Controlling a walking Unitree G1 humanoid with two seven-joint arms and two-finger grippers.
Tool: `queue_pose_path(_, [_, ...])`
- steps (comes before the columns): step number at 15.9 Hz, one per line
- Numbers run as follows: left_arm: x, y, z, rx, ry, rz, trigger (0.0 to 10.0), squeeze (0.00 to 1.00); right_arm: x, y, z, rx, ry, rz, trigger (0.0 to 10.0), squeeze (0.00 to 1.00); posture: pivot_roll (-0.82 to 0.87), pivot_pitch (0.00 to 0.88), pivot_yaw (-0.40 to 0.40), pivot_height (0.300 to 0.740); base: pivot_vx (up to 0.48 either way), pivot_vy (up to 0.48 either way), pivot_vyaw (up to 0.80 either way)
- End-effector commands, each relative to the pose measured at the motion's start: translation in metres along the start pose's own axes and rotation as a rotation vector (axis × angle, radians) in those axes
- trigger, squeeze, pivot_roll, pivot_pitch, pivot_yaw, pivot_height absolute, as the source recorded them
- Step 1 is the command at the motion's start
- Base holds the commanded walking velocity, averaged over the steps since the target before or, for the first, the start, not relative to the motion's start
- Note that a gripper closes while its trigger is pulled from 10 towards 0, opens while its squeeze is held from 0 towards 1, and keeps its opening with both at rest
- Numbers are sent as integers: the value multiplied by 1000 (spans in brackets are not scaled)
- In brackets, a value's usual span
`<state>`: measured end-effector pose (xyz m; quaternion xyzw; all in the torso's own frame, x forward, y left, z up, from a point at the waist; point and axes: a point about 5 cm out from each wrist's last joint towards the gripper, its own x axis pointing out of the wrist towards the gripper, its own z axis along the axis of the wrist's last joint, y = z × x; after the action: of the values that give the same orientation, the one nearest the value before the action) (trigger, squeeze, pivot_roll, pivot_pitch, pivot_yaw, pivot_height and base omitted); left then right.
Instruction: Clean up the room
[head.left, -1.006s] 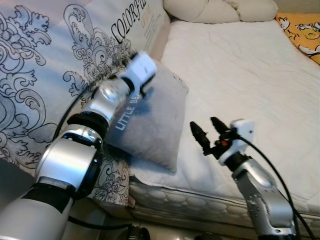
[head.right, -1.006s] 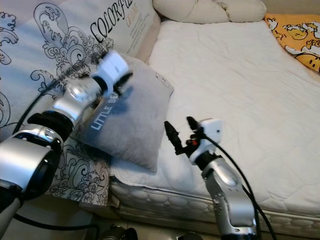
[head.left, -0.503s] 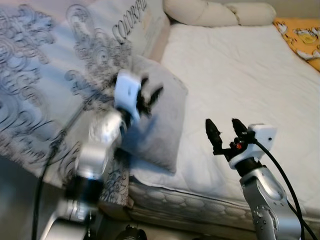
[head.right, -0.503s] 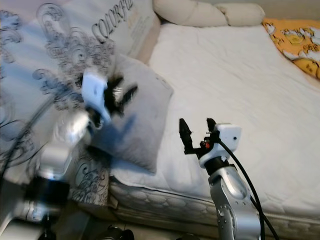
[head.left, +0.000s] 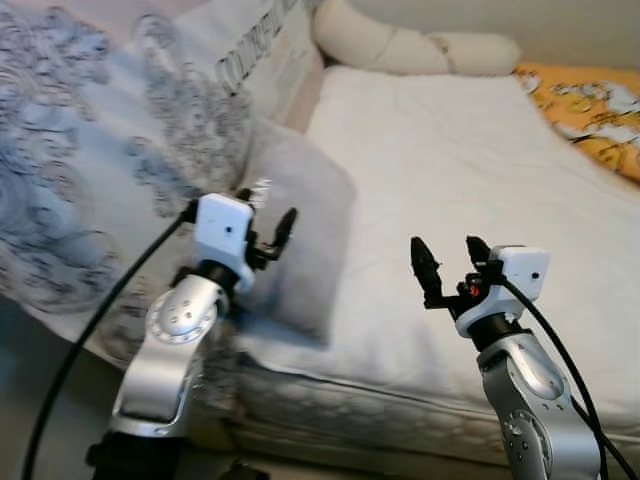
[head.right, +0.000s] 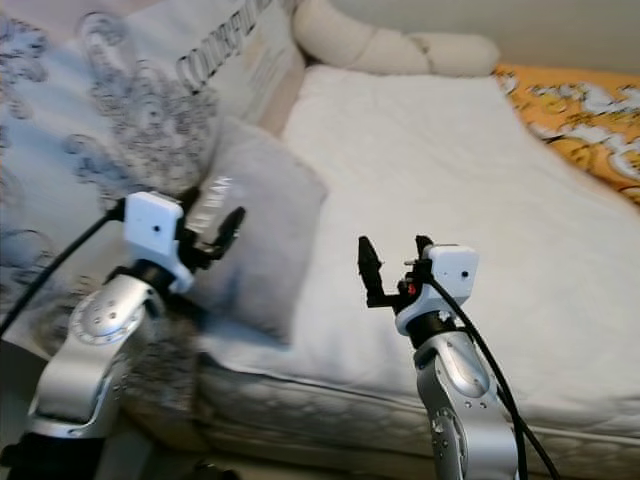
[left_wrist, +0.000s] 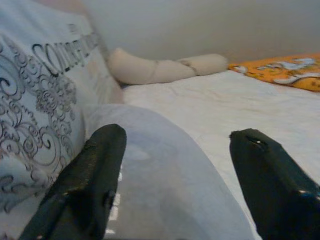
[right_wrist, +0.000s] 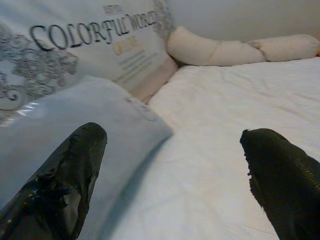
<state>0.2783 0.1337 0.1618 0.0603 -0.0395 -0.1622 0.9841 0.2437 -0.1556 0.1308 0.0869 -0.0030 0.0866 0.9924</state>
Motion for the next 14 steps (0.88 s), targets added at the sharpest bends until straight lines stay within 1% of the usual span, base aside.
queue_pose_path(1, [-2, -5, -2, 7, 17, -4, 10000, 1000, -2, -5, 1, -16, 9, -33, 10000, 1000, -111, 0, -20, 740, 0, -439, 0])
queue_pose_path(2, [-4, -5, -7, -1, 38, 16, 10000, 1000, 0, -7, 0, -6, 12, -56, 10000, 1000, -110, 0, -23, 740, 0, -435, 0])
queue_pose_path(3, [-6, -5, -11, -4, 61, 28, 10000, 1000, 2, -9, -1, -19, 20, -69, 10000, 1000, -111, 0, -25, 740, 0, -439, 0])
queue_pose_path(5, [-10, -5, -14, -14, 85, 50, 10000, 1000, 4, -10, -3, -27, 39, -74, 10000, 1000, -114, 0, -26, 740, 0, -439, 0])
queue_pose_path(6, [-12, -3, -15, -10, 97, 65, 10000, 1000, 5, -11, -5, -50, 60, -83, 10000, 1000, -124, 0, -24, 740, 0, -435, 0])
queue_pose_path(7, [-12, -2, -16, -6, 101, 68, 10000, 1000, 5, -11, -5, -58, 66, -87, 10000, 1000, -126, 0, -24, 740, 0, -435, 0])
queue_pose_path(10, [-13, 6, -20, 29, 124, 85, 10000, 1000, 2, -15, -11, -41, 105, -127, 10000, 1000, -142, 17, -25, 740, 0, -434, 0])
queue_pose_path(14, [-14, 7, -22, 18, 137, 97, 10000, 1000, 2, -16, -17, -44, 144, -144, 10000, 1000, -151, 32, -16, 740, 0, -437, 0])
